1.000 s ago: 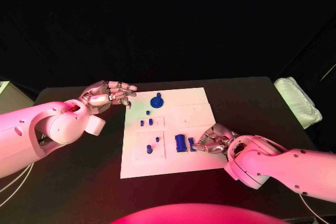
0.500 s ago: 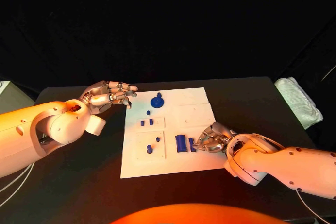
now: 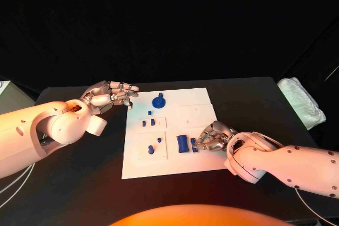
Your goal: Assemble the parts on the task board
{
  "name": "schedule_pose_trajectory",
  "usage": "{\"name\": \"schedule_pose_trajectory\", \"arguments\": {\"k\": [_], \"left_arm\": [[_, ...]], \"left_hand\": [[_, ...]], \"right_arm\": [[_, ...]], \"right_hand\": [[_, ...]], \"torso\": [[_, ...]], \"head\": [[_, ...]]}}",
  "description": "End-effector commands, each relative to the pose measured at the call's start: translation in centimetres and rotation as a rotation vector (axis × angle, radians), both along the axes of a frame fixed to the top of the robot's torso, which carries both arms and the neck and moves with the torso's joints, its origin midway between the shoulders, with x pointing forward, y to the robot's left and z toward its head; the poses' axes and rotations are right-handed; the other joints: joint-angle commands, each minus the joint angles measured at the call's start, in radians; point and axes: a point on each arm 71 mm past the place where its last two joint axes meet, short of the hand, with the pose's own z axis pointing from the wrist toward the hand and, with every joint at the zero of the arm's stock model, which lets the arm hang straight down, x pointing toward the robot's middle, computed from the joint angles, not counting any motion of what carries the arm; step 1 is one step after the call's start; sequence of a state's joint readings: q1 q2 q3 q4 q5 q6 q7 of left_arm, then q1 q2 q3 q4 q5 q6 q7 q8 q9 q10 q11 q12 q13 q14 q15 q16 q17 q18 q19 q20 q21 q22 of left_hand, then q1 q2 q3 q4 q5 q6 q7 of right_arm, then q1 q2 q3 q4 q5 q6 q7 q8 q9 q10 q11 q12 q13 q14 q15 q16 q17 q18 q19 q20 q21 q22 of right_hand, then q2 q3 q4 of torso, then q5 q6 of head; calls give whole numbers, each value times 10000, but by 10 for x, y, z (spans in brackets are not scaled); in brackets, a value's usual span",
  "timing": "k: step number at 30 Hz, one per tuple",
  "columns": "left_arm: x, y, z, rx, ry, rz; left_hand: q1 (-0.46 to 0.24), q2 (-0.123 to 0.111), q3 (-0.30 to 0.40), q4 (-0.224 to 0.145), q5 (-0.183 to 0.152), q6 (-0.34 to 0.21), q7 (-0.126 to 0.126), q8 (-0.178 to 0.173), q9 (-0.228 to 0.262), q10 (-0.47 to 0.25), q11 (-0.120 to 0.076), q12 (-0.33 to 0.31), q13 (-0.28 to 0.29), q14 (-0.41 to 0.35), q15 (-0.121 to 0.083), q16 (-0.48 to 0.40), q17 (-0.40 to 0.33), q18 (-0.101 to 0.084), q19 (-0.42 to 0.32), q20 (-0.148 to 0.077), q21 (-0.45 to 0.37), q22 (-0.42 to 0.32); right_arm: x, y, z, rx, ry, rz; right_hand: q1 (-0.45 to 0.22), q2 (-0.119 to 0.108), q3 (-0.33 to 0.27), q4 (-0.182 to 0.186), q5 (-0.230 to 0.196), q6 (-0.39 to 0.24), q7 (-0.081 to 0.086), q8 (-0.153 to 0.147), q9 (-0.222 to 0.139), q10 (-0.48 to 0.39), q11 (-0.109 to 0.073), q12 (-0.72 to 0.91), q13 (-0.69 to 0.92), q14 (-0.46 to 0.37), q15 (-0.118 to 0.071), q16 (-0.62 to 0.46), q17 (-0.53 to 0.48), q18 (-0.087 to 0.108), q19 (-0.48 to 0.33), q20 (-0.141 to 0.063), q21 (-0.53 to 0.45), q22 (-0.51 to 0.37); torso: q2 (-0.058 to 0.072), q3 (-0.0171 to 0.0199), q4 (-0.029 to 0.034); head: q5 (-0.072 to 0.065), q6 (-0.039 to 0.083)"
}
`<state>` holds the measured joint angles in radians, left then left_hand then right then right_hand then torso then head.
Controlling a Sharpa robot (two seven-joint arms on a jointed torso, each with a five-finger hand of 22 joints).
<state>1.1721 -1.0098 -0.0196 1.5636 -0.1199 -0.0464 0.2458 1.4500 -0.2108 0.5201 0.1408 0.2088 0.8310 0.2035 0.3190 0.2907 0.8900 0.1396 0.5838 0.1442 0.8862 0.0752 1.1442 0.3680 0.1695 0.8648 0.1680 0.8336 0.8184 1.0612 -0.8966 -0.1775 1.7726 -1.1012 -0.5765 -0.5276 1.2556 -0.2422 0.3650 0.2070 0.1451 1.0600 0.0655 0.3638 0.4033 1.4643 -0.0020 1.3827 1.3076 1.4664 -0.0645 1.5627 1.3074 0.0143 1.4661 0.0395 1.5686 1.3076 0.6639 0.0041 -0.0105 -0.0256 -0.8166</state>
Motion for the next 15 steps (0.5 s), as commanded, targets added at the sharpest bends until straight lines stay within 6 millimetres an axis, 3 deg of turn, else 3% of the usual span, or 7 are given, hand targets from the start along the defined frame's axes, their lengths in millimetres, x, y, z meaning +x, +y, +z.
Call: {"name": "schedule_pose_trajectory", "arguments": {"k": [1, 8, 12, 15], "left_arm": [[-1, -2, 1, -68, -31, -146], [1, -2, 1, -121, -106, -37], [4, -2, 0, -229, -263, 247], [7, -2, -2, -293, -450, 622]], "left_hand": [[-53, 38, -42, 11, 36, -95, 4, -10, -11, -58, -11, 41, 13, 32, -25, -61, 11, 137, 66, 3, -46, -9], [-81, 40, -49, 34, 29, -110, 11, -17, -20, -81, -2, 60, 27, 36, -17, -61, 17, 135, 70, 9, -56, -16], [-116, 20, -69, 57, 23, -123, 10, -22, -27, -99, 1, 73, 37, 35, -10, -64, 21, 133, 70, 15, -70, -24], [-223, -42, -116, 149, 16, -129, -9, -11, -39, -286, 21, 2, 17, -39, 19, -105, 27, 127, 26, 44, -157, -71]], "right_arm": [[-2, -1, -2, 15, -13, 126], [-3, -3, 8, 1092, -594, 47], [5, -6, 21, 2115, -1251, 130], [18, -10, 31, 2899, -1866, 175]], "right_hand": [[-104, 11, -136, 48, 23, 20, 63, -30, 20, 309, -21, -54, 1722, 1030, -41, 51, 2573, -143, 1047, -26, 22, 2632], [-389, -55, -832, 408, 15, -318, 195, -193, -43, 233, 90, -206, 1662, 1000, 41, -12, 2443, -143, 1047, 27, 22, 2632], [-302, 76, -1324, 525, 16, -703, 332, -375, -85, 100, 214, -407, 1583, 971, 148, -73, 2324, -143, 1047, 116, 22, 2632], [-145, 193, -1562, 568, 19, -918, 419, -488, -107, -145, 294, -861, 1380, 927, 215, -163, 2155, -102, 991, 182, -179, 2575]], "torso": [[-6, 5, -3], [-51, -35, -20], [-141, -96, -34], [-263, -166, -51]], "head": [[8, 13], [-13, 136], [-8, 235], [-28, 394]]}}
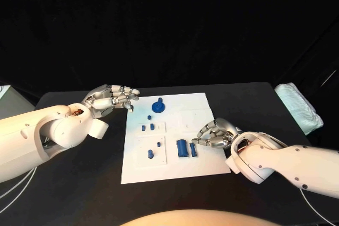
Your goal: Assemble the parts on the task board
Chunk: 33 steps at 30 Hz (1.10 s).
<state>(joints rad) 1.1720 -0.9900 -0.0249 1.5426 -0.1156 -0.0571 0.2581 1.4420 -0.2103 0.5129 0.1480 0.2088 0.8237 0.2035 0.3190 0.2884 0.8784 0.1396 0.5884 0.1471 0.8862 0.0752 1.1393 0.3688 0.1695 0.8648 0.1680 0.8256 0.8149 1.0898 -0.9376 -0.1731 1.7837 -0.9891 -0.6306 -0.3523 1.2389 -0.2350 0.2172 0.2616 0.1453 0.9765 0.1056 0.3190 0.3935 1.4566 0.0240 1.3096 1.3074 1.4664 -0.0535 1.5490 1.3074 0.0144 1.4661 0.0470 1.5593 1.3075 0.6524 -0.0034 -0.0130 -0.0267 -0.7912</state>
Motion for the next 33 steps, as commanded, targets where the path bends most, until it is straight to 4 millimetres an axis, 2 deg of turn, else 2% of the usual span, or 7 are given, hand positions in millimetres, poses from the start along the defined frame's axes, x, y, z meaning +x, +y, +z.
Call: {"name": "schedule_pose_trajectory", "arguments": {"k": [1, 21, 22, 23, 24, 32, 33], "left_arm": [[4, 1, 0, -277, -487, 653], [55, -4, -40, -94, -1672, 3619], [52, -6, -42, 57, -1187, 3095], [52, -7, -42, 58, -1188, 3103], [51, -7, -42, 58, -1189, 3119], [39, -22, -42, 92, -1218, 3526], [37, -25, -42, 102, -1222, 3610]], "left_hand": [[-175, -74, -63, 109, 13, -62, -12, -6, -21, -234, 31, -88, -32, -80, 32, -73, 22, 125, 1, 58, -119, -57], [425, 18, -745, 1138, -7, -15, -404, -547, -479, 1049, 261, -4733, -830, -1290, 760, -8349, -1822, 60, -1054, 1204, -7011, -5209], [-4075, 2103, -5129, -1480, -2088, -8237, -2035, -3190, -2884, -8784, -1396, -5884, -1471, -8862, -752, -11393, -3688, -1695, -8648, -1680, -8256, -8149], [-4252, 2103, -5129, -1480, -2088, -8237, -2035, -3190, -2884, -8784, -1396, -5884, -1471, -8862, -752, -11393, -3688, -1695, -8648, -1680, -8256, -8149], [-4592, 2103, -5129, -1480, -2088, -8237, -2035, -3190, -2884, -8784, -1396, -5884, -1471, -8862, -752, -11393, -3688, -1695, -8648, -1680, -8256, -8149], [-7190, 2103, -5129, -1480, -2088, -8237, -2035, -3190, -2884, -8784, -1396, -5884, -1471, -8862, -752, -11393, -3688, -1695, -8648, -1680, -8256, -8149], [-14420, 2103, -5129, -1480, -2088, -8237, -2035, -3190, -2884, -8784, -1396, -5884, -1471, -8862, -752, -11393, -3688, -1695, -8648, -1680, -8256, -8149]], "right_arm": [[17, -1, 16, 1842, -1206, 186], [131, -42, 31, 5705, -2147, -1586], [128, -47, 30, 4163, -2438, -1803], [128, -46, 30, 4192, -2440, -1809], [127, -45, 30, 4245, -2444, -1819], [109, -26, 30, 5565, -2522, -2151], [105, -22, 30, 5823, -2530, -2233]], "right_hand": [[136, 187, -150, 17, 21, -149, 49, -72, -10, -226, 63, -415, 1249, 888, 132, -106, 2011, 1, 850, 136, -592, 2432], [1454, 143, 2157, -340, 10, -1021, 895, -895, -642, -4081, 1190, -11647, -10366, -4505, 1509, -12452, -8385, 1660, -4360, 1623, -14970, -7096], [-2618, 2350, -2172, -2616, -1453, -9765, -1056, -3190, -3935, -7266, -240, -13096, -13074, -7571, 535, -15490, -13074, -144, -7432, -470, -15593, -13075], [-2905, 2350, -2172, -2616, -1453, -9765, -1056, -3190, -3935, -7431, -240, -13096, -13074, -14664, 535, -15490, -13074, -144, -7618, -470, -15593, -13075], [-3225, 2350, -2172, -2616, -1453, -9765, -1056, -3190, -3935, -14566, -240, -13096, -13074, -14664, 535, -15490, -13074, -144, -14661, -470, -15593, -13075], [-12389, 2350, -2172, -2616, -1453, -9765, -1056, -3190, -3935, -14566, -240, -13096, -13074, -14664, 535, -15490, -13074, -144, -14661, -470, -15593, -13075], [-12389, 2350, -2172, -2616, -1453, -9765, -1056, -3190, -3935, -14566, -240, -13096, -13074, -14664, 535, -15490, -13074, -144, -14661, -470, -15593, -13075]], "torso": [[-197, -123, -43], [-793, -147, -13], [-734, -195, -27], [-743, -189, -23], [-760, -177, -15], [-1061, 20, 121], [-1076, 29, 127]], "head": [[-9, 182], [422, 1643], [357, 1500], [355, 1511], [350, 1532], [273, 1887], [269, 1905]]}}
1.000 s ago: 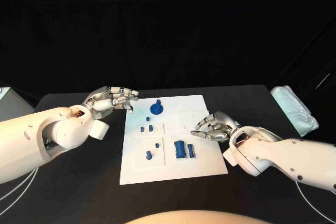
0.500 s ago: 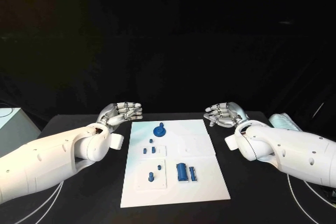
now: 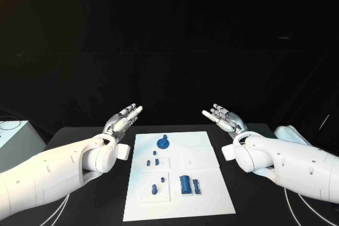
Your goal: Assemble the parts on the task board
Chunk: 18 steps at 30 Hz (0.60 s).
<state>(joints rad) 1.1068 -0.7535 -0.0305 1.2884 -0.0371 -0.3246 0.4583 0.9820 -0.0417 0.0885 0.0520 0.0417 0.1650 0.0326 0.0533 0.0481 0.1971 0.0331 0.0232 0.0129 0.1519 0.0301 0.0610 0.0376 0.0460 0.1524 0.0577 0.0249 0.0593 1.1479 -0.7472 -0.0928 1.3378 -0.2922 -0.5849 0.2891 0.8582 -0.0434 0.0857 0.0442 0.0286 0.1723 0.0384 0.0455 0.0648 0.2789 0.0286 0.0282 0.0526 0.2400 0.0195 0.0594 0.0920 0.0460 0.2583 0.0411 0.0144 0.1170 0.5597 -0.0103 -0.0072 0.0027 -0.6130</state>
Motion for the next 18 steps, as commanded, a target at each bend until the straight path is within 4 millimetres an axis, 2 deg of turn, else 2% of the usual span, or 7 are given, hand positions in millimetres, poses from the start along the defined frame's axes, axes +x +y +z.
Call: {"name": "schedule_pose_trajectory", "arguments": {"k": [1, 9, 18], "left_arm": [[-7, -6, 2, 176, -145, 728], [-37, -35, 6, 282, -138, 1584], [-51, -46, 9, 357, -118, 1953]], "left_hand": [[-9820, 417, -885, -520, -417, -1650, -326, -533, -481, -1971, -331, -232, -129, -1519, -301, -610, -376, -460, -1524, -577, -249, -593], [-9820, 417, -885, -520, -417, -1650, -326, -533, -481, -1971, -331, -232, -129, -1519, -301, -610, -376, -460, -1524, -577, -249, -593], [-9820, 417, -885, -520, -417, -1650, -326, -533, -481, -1971, -331, -232, -129, -1519, -301, -610, -376, -460, -1524, -577, -249, -593]], "right_arm": [[-12, 10, 3, 1040, -355, -487], [-41, 34, 8, 2713, -321, -1001], [-46, 37, 9, 2945, -298, -1090]], "right_hand": [[-8582, 434, -857, -442, -286, -1723, -384, -455, -648, -2789, -286, -282, -526, -2400, -195, -594, -920, -460, -2583, -411, -144, -1170], [-8582, 434, -857, -442, -286, -1723, -384, -455, -648, -2789, -286, -282, -526, -2400, -195, -594, -920, -460, -2583, -411, -144, -1170], [-8582, 434, -857, -442, -286, -1723, -384, -455, -648, -2789, -286, -282, -526, -2400, -195, -594, -920, -460, -2583, -411, -144, -1170]], "torso": [[-155, 102, 72], [-155, 103, 72], [-155, 103, 72]], "head": [[-27, 130], [-27, 130], [-27, 130]]}}
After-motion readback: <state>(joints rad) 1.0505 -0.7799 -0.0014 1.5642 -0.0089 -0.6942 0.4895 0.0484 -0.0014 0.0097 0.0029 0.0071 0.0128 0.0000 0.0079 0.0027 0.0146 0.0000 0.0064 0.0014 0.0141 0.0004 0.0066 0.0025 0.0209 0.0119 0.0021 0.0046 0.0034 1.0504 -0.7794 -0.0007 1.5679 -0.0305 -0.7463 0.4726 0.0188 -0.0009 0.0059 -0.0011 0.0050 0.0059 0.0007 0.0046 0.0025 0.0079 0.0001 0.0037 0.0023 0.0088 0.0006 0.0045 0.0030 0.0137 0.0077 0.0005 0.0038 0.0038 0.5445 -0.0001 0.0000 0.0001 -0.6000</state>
